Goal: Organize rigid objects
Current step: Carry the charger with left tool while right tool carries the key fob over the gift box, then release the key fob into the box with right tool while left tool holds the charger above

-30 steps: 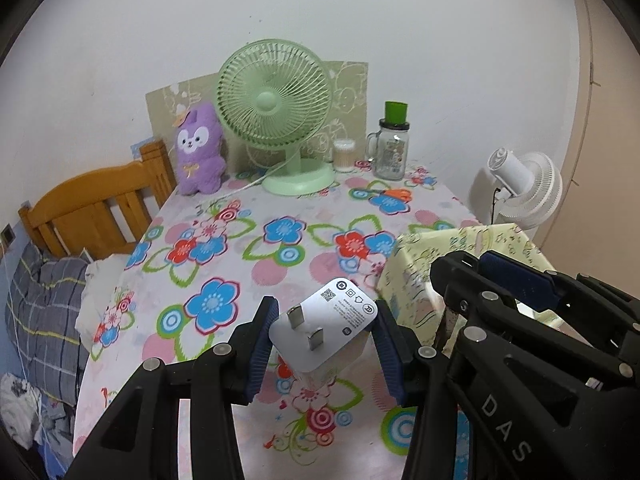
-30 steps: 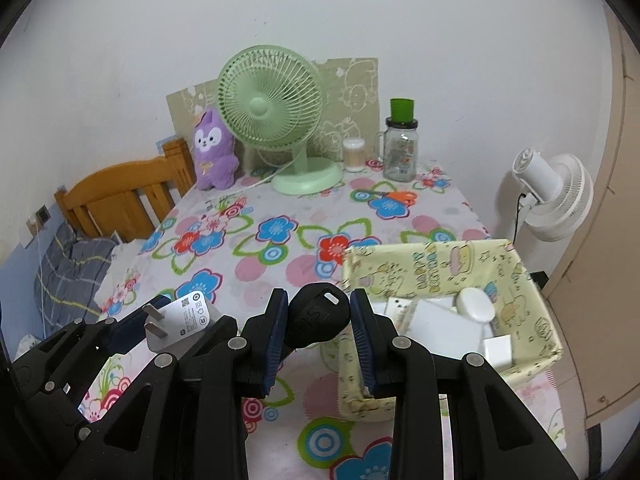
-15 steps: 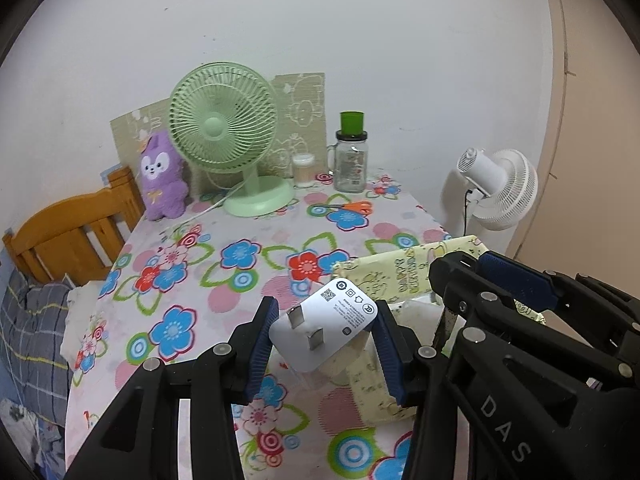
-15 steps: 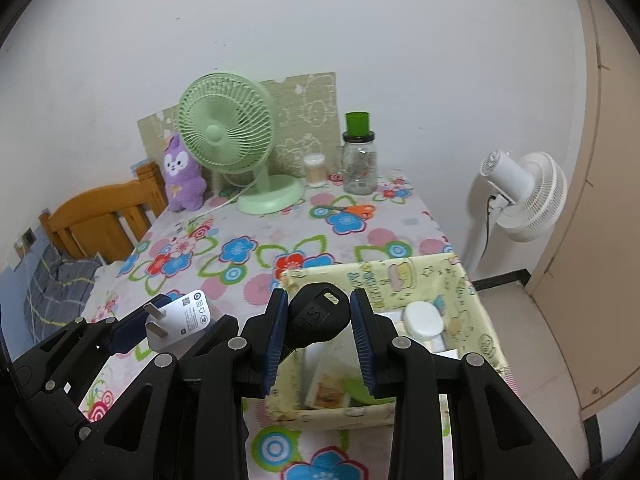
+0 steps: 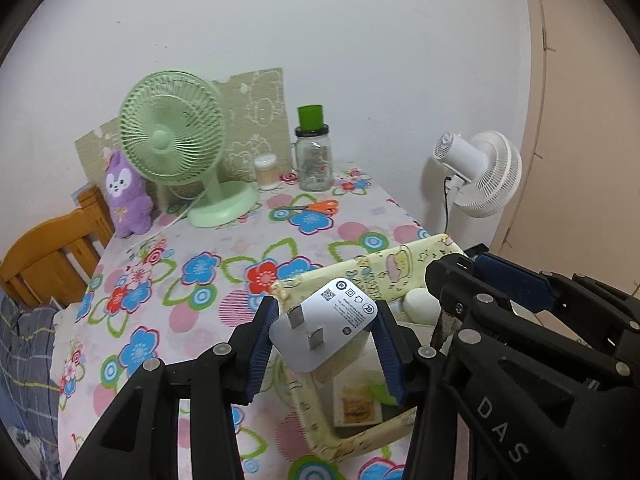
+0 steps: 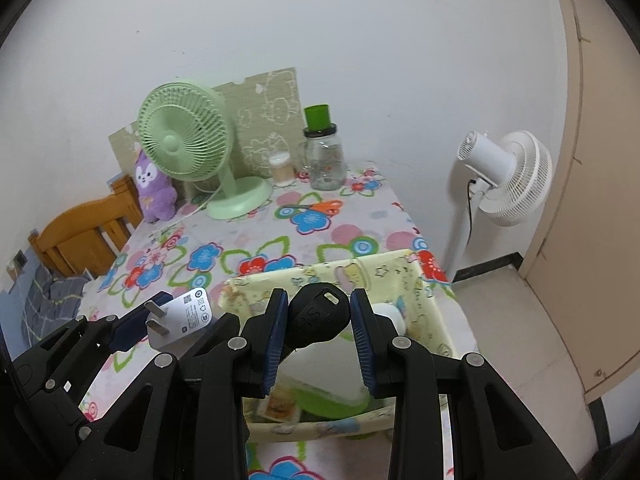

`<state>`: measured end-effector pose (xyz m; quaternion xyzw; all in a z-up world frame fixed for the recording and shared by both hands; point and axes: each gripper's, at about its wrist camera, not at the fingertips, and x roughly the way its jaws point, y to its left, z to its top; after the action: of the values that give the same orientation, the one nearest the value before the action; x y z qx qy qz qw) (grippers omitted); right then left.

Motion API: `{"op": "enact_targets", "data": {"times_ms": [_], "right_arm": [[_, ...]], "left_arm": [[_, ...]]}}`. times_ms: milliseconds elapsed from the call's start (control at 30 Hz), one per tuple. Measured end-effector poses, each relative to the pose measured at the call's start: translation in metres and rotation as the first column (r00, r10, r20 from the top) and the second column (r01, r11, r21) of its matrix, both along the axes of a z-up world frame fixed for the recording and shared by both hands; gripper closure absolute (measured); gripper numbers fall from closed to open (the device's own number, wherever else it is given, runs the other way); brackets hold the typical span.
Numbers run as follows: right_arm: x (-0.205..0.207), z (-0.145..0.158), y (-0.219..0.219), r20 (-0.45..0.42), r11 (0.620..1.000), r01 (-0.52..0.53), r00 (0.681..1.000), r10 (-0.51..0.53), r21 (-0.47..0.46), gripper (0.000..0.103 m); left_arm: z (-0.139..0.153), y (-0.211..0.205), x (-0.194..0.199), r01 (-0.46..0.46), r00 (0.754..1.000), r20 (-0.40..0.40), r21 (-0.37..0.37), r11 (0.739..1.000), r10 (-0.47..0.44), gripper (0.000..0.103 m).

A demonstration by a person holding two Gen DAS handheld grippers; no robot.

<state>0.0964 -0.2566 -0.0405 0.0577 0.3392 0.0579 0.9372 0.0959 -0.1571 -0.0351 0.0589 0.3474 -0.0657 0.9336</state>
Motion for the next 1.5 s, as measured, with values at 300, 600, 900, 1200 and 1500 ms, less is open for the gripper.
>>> {"op": "enact_targets", "data": {"times_ms": [300, 600, 900, 1200, 1500], "right_arm": [[0.024, -0.024, -0.025, -0.058, 0.999, 0.039, 0.998, -0.039, 0.012, 0.067], [0.047, -0.044, -0.033, -0.101, 0.998, 0.039, 0.994, -0.035, 0.043, 0.067], [0.056, -0.05, -0.04, -0.104, 0.996, 0.043, 0.994, -0.035, 0.079, 0.045], [0.043, -0.042, -0.056, -0.086, 0.994, 0.093, 0.992, -0.088, 0.057, 0.036], [0.041, -0.052, -0.074, -0.111, 0.988, 0.149, 0.983, -0.144, 0.037, 0.036]], "left_arm": [[-0.022, -0.023, 0.024, 0.04, 0.998, -0.057, 0.01, 0.999, -0.039, 0.054], [-0.04, -0.032, 0.045, 0.04, 0.995, -0.096, 0.028, 0.999, -0.037, 0.054], [-0.041, -0.035, 0.051, 0.037, 0.995, -0.095, 0.035, 0.999, -0.034, 0.054], [-0.042, -0.054, 0.054, 0.083, 0.993, -0.091, 0.033, 0.996, -0.08, 0.054], [-0.052, -0.068, 0.057, 0.11, 0.988, -0.112, 0.031, 0.993, -0.106, 0.043]]}}
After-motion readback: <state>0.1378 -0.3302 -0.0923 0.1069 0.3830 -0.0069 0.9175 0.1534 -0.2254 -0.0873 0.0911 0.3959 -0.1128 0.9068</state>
